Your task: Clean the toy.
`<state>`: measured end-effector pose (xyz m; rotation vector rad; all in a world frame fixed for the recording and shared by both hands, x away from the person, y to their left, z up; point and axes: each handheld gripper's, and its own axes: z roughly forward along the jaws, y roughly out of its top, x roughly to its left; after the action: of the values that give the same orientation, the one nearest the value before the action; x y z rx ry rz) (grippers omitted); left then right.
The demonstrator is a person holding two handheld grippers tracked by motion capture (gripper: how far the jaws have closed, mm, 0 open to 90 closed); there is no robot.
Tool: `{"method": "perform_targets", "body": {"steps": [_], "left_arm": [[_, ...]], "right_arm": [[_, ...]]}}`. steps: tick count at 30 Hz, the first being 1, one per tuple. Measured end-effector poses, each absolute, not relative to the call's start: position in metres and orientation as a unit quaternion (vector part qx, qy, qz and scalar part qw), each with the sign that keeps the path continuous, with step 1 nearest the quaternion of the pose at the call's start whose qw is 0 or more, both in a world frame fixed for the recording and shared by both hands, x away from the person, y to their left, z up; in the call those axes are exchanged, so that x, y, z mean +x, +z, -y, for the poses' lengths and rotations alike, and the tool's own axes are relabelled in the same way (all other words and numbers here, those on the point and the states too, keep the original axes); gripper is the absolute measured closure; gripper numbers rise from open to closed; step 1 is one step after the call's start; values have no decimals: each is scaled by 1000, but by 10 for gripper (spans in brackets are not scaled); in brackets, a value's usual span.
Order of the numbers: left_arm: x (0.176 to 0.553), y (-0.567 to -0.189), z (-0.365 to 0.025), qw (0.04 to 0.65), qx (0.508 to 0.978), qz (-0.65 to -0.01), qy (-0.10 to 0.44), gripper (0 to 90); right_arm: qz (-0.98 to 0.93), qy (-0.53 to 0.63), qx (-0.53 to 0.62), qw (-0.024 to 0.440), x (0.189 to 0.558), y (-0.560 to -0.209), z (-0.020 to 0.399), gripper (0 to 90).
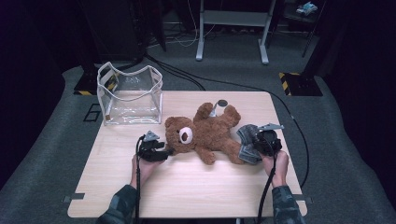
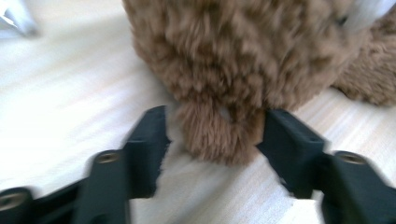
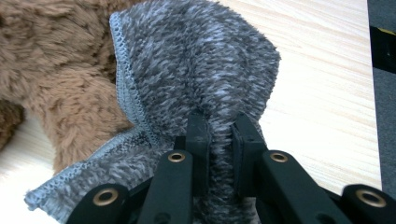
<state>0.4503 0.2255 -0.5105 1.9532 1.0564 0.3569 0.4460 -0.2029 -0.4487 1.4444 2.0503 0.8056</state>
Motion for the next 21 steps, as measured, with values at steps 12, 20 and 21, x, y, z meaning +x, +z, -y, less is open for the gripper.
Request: {"method": "perform_targets", "body": {"steps": [12, 20, 21], "left_arm": [[456, -459, -195, 460, 792, -352, 193, 255], [481, -458, -188, 445, 802, -361, 172, 249], [484, -457, -189, 444, 801, -362, 173, 249]], "right_arm": [[-750, 310, 527, 253, 445, -442, 200, 798], [-746, 321, 527, 251, 445, -440, 199, 796], [-745, 323, 526, 253, 445, -439, 199, 795]]}}
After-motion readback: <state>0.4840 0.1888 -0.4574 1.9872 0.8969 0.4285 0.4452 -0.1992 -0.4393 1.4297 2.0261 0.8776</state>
